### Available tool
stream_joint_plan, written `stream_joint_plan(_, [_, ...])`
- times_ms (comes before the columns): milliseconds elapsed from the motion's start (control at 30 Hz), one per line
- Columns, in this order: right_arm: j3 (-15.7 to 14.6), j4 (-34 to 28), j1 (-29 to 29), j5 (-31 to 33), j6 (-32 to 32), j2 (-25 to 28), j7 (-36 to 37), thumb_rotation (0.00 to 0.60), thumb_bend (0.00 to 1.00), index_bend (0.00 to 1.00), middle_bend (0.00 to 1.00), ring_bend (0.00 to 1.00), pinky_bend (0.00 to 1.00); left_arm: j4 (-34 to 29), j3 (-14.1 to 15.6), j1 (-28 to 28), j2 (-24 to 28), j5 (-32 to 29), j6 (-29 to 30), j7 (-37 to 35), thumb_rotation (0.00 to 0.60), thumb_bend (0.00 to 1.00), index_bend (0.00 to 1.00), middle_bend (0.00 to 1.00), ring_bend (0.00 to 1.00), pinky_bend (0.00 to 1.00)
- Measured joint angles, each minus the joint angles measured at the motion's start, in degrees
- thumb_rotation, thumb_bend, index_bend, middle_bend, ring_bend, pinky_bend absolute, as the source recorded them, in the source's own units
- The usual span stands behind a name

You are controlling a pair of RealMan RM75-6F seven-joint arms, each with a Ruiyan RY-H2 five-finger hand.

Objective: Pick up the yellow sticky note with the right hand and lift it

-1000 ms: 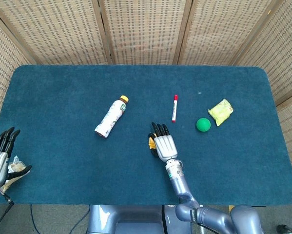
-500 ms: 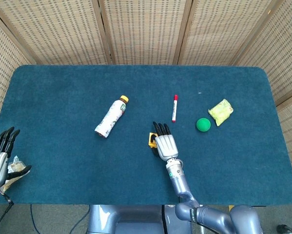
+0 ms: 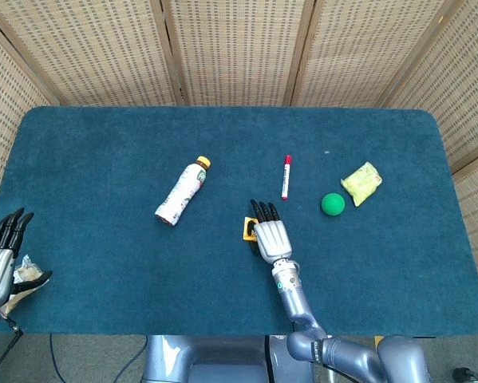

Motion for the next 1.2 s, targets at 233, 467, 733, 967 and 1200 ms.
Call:
stream_joint_plan(233, [0.1,0.0,0.1,0.2,-0.1,0.1,-0.2,0.6,0.55,0.56,0.0,0.0,0.0,0.0,0.0,-0.1,0.0,-0.1,-0.1,0.0,0.6,0.1,0.0,0.0,0.0,0.08])
stream_joint_plan(467, [0.6,0.4,0.7,0.4,-0.3,-0.2,-0.1,0.6,0.56,0.57,0.0,0.0,0.0,0.1,-0.1,-0.1,0.0,-0.3,-0.2,-0.1,0.6,0.1,0.0,0.0,0.0,0.08])
stream_joint_plan(733, [1.3,1.0,1.5,0.6,-0.4,-0.5,-0.4,0.6,0.58,0.57,0.0,0.0,0.0,0.3,-0.4,-0.1,0.0,-0.8,-0.3,-0.3,0.6,0.1,0.0,0.0,0.0,0.08])
stream_joint_plan(967, [1.8,0.8,1.9,0.9,-0.3,-0.3,-1.0,0.6,0.59,0.58,0.0,0.0,0.0,0.4,-0.4,-0.3,0.0,-1.1,-0.6,-0.4,0.6,0.1,0.0,0.0,0.0,0.08])
stream_joint_plan(1200, [2.2,0.8,2.4,1.2,-0.5,-0.1,-1.4,0.6,0.59,0.58,0.0,0.0,0.0,0.4,-0.5,-0.3,0.0,-1.2,-0.7,-0.3,0.6,0.1,0.0,0.0,0.0,0.08])
